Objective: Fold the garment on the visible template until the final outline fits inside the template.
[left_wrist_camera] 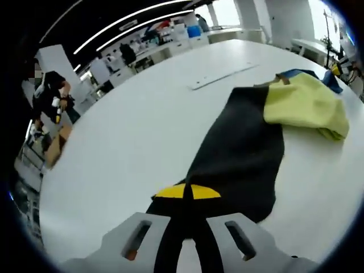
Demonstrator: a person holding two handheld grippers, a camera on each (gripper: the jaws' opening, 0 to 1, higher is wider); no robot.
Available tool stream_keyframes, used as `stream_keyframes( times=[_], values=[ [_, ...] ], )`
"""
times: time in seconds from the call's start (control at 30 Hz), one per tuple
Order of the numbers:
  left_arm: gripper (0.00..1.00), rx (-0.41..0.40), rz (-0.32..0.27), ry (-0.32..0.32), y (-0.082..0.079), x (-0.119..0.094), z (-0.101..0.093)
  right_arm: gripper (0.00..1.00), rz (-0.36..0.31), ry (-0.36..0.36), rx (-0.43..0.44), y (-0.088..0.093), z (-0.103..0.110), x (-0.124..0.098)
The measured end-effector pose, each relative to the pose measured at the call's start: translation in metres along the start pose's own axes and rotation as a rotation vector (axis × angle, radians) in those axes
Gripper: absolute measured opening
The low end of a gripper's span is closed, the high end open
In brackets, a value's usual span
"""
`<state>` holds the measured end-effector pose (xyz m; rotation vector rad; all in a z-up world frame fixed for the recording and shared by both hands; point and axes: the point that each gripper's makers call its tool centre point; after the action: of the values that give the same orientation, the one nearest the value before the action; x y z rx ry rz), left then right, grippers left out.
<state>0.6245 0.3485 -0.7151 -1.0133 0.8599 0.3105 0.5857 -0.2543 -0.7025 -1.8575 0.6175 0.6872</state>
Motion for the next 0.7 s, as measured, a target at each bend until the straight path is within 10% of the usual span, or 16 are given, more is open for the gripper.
stream_keyframes(
  times=[0.7],
  values=[
    [0.0, 0.007, 0.094, -0.078, 0.024, 0.006, 0.032, 0.0, 0.056, 0.089, 0.003, 0.018, -0.032, 0.006]
  ],
)
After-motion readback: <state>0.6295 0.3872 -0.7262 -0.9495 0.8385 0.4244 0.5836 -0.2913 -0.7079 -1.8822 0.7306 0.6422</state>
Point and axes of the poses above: the point that each gripper's makers call its tool centre point, and the gripper's own axes: x roughly forward along the fingers, z roughly to its left, y roughly out of its underside, and after that the axes turned 8 degrees about y, right-handed
